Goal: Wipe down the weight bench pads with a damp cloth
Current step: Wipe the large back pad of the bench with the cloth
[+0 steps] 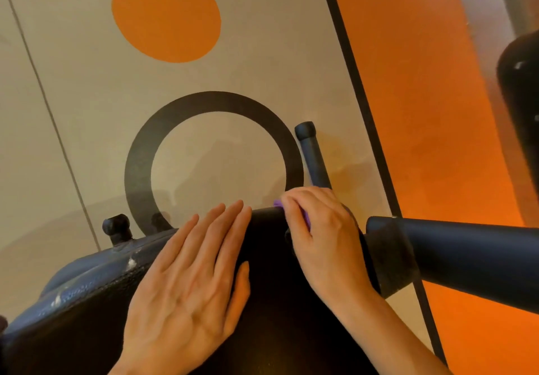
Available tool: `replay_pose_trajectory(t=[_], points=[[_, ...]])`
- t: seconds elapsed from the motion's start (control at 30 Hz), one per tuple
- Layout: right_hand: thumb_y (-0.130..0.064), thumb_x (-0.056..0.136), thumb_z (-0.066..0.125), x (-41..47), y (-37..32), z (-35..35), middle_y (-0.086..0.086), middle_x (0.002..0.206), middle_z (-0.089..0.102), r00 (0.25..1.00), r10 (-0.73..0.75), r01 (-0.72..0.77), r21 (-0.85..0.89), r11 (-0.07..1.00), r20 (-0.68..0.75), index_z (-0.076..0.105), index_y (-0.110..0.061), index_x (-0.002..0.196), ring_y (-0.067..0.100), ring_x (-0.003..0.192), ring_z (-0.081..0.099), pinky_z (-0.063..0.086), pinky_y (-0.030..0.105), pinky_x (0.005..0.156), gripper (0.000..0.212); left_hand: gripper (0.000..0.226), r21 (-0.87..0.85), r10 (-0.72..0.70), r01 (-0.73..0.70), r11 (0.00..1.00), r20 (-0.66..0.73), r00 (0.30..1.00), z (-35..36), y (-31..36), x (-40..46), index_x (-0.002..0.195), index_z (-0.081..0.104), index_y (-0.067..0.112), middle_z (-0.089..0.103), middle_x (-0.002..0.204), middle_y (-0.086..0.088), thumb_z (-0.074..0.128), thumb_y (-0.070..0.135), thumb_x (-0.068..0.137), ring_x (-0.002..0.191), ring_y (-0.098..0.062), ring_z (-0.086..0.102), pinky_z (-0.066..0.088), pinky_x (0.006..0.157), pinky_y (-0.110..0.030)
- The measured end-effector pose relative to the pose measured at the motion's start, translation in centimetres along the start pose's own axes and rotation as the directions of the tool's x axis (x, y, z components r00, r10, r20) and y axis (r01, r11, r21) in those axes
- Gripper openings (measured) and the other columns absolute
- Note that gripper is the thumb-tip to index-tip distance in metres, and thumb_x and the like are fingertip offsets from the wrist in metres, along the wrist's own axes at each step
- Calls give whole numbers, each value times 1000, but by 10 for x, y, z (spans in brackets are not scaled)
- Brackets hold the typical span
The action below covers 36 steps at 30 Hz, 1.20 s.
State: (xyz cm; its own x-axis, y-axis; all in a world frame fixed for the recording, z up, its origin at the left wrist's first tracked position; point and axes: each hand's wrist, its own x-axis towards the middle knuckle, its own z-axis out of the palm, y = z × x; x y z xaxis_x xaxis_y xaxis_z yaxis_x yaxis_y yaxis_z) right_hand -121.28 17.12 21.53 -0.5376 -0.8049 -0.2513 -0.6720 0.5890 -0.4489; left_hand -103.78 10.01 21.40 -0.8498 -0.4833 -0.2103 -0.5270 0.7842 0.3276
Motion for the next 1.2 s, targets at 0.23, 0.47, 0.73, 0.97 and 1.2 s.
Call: replay_pose_trajectory(t=[0.23, 0.47, 0.73, 0.97, 1.2], points=[[-33, 98, 41, 7, 11, -6, -11, 86, 67, 977, 210, -204, 119, 972, -38, 70, -23, 92, 4, 87, 61, 54, 25, 77, 31, 60, 8, 13, -13, 1000, -17, 1000, 2, -1, 0, 146, 42, 6, 47, 147, -15, 38, 38, 95, 134, -26, 46, 25, 116, -41], [-35, 98, 43, 7, -19, -2, -11, 89, 68, 993, 39, -60, 183, 981, 114, 71, -24, 95, 1, 89, 61, 50, 17, 76, 31, 61, 23, 1, 0, 1000, -17, 1000, 2, -1, -2, 147, 38, 4, 44, 148, -17, 37, 39, 97, 138, -26, 36, 21, 118, -42], [-32, 98, 41, 1, -23, 9, -12, 89, 65, 996, 85, -82, 109, 991, -20, 70, -20, 92, 2, 91, 57, 45, 14, 80, 31, 60, 25, -4, 5, 1000, -18, 1000, 2, -1, -1, 145, 42, 4, 47, 146, -17, 37, 39, 96, 137, -28, 41, 20, 117, -41], [-33, 100, 39, -7, 30, -20, -17, 96, 63, 944, 328, -318, 166, 934, -36, 65, -28, 103, -2, 99, 57, 42, 1, 77, 27, 61, 26, -12, 12, 1000, -11, 1000, 2, 1, -1, 147, 40, 5, 45, 148, -16, 38, 39, 96, 138, -28, 42, 20, 118, -42], [-26, 102, 42, -9, -34, 19, -10, 103, 66, 991, -132, 134, 98, 986, -28, 67, -18, 105, 1, 99, 57, 44, 17, 91, 27, 62, 42, -13, 14, 999, -34, 999, 5, 0, -2, 148, 37, 5, 40, 151, -15, 38, 40, 97, 141, -27, 38, 20, 119, -41]])
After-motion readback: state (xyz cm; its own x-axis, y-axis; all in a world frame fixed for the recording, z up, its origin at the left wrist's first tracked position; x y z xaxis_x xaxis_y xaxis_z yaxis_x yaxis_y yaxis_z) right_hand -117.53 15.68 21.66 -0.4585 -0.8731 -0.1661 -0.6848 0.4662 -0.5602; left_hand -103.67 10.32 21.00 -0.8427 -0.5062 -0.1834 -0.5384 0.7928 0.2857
